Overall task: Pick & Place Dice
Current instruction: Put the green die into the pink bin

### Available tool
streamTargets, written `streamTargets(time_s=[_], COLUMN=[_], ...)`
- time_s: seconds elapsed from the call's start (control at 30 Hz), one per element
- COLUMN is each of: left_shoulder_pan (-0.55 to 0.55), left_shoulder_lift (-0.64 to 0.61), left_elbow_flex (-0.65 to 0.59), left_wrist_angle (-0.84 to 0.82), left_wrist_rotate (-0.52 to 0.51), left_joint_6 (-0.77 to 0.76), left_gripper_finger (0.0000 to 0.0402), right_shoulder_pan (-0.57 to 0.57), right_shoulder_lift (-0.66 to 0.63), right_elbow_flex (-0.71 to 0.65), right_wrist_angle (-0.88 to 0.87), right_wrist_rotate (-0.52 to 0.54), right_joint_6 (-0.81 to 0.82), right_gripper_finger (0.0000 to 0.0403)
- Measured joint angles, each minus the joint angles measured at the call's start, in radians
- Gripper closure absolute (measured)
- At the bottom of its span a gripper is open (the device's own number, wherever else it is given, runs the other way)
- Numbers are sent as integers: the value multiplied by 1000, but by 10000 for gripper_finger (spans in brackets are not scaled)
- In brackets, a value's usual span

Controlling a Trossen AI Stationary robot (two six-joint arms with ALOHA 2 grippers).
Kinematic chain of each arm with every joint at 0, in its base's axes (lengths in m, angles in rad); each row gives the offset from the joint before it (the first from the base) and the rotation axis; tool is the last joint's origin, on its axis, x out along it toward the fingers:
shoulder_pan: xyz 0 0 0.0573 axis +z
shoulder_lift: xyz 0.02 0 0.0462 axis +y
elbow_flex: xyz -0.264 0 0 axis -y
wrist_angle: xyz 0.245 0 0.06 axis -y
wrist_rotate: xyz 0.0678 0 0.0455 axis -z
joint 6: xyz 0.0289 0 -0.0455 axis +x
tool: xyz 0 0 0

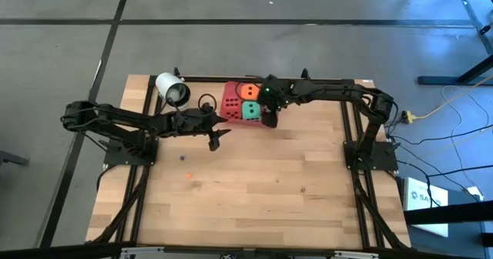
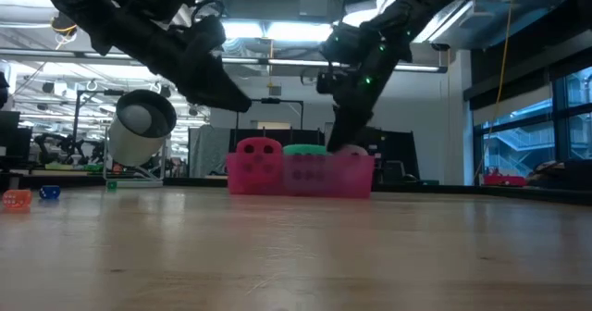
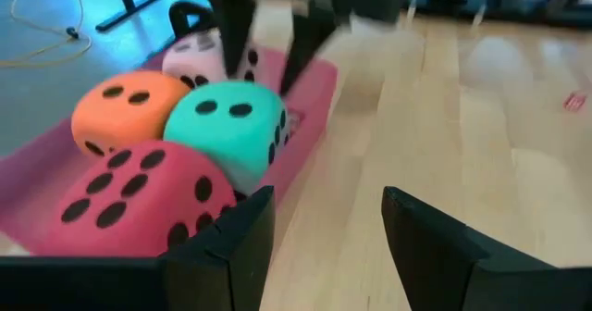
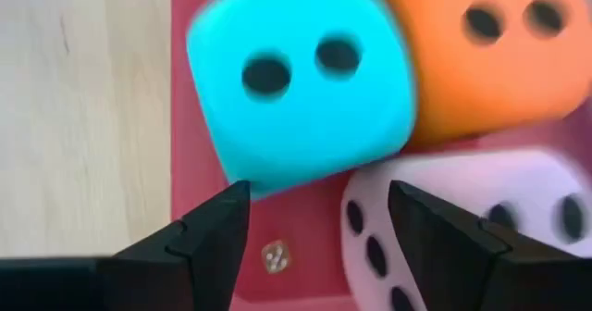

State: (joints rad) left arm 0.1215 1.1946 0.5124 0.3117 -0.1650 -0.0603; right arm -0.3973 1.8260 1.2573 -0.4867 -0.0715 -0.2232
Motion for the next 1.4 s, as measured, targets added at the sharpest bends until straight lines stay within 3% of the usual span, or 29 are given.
streamTargets(time_s=[0.33, 0.5, 0.73, 0.9, 1.2, 1.4], left_shoulder_pan=[-12, -37, -129, -215, -315, -318], left_shoulder_lift=[-46, -141, -328, -408, -379, -281], left_elbow_flex=[0, 0, 0, 0, 0, 0], left_wrist_angle=[-202, -365, -621, -740, -1002, -1056], left_wrist_rotate=[-106, -150, -330, -429, -545, -581], left_joint_6=[-27, -97, -323, -507, -911, -1098], left_gripper_finger=[215, 222, 235, 244, 258, 259], right_shoulder_pan=[1, 28, 81, 118, 201, 253], right_shoulder_lift=[-141, -290, -488, -561, -573, -573], right_elbow_flex=[28, -90, -317, -454, -623, -690], right_wrist_angle=[-15, 165, 430, 547, 734, 822], right_wrist_rotate=[-7, -85, -74, -67, -67, -67], right_joint_6=[36, 113, 230, 320, 426, 465], right_gripper_finger=[154, 162, 168, 168, 168, 168])
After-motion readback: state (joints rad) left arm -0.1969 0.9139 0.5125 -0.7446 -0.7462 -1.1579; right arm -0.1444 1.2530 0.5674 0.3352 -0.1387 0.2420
